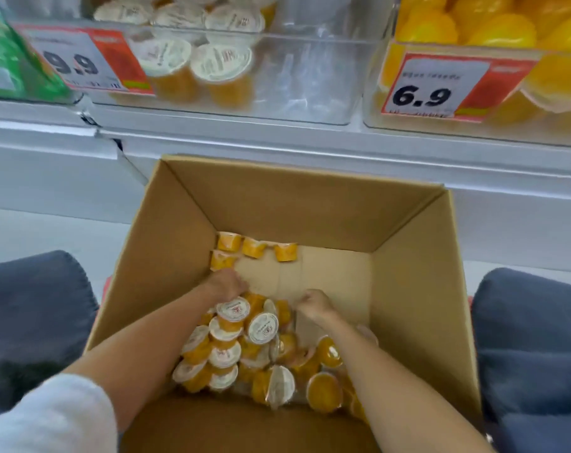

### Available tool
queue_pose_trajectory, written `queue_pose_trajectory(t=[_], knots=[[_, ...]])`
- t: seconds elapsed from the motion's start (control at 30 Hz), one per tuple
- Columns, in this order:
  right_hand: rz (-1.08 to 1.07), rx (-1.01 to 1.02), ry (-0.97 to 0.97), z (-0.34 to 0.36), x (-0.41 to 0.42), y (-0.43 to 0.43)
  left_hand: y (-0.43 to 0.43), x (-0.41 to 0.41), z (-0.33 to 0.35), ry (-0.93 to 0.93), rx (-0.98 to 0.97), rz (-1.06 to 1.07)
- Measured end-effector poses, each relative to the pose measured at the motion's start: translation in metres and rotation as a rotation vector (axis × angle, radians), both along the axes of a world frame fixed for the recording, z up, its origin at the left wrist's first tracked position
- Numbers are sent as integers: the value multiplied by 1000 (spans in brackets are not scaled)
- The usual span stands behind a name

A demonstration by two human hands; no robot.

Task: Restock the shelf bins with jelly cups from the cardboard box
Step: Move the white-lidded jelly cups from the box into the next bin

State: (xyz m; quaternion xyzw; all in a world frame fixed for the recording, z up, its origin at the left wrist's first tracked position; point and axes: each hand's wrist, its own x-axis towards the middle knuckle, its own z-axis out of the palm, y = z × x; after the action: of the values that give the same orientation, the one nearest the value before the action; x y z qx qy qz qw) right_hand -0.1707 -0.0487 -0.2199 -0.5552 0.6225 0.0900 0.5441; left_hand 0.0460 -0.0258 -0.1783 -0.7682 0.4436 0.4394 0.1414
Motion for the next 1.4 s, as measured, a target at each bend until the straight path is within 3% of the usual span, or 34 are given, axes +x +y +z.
queue_pose_trajectory(t=[0.1, 0.23, 0.43, 0.57, 0.67, 0.77, 0.97, 1.17, 1.4], knots=[[-18, 61, -68, -15, 20, 9, -8, -9, -18, -58, 145, 42], [-176, 68, -94, -25, 41, 21, -12, -7, -41, -87, 200, 58], [-420, 42, -105, -25, 31, 18, -5, -10, -26, 24, 109, 329], [-634, 41, -189, -1, 17, -2, -4, -21, -10, 122, -61, 440], [-679, 16, -254, 27, 9, -17, -4, -22, 9, 247, -172, 538], [-617, -85, -367, 70, 11, -30, -8, -20, 47, 477, -254, 704], [-365, -293, -548, 211, 17, -34, -12, -14, 165, 718, -499, 769], [-165, -547, -653, 329, 43, -32, -7, 5, 274, 729, -802, 673], [-72, -932, -530, 416, 74, -63, -33, 42, 368, 621, -1178, 631]])
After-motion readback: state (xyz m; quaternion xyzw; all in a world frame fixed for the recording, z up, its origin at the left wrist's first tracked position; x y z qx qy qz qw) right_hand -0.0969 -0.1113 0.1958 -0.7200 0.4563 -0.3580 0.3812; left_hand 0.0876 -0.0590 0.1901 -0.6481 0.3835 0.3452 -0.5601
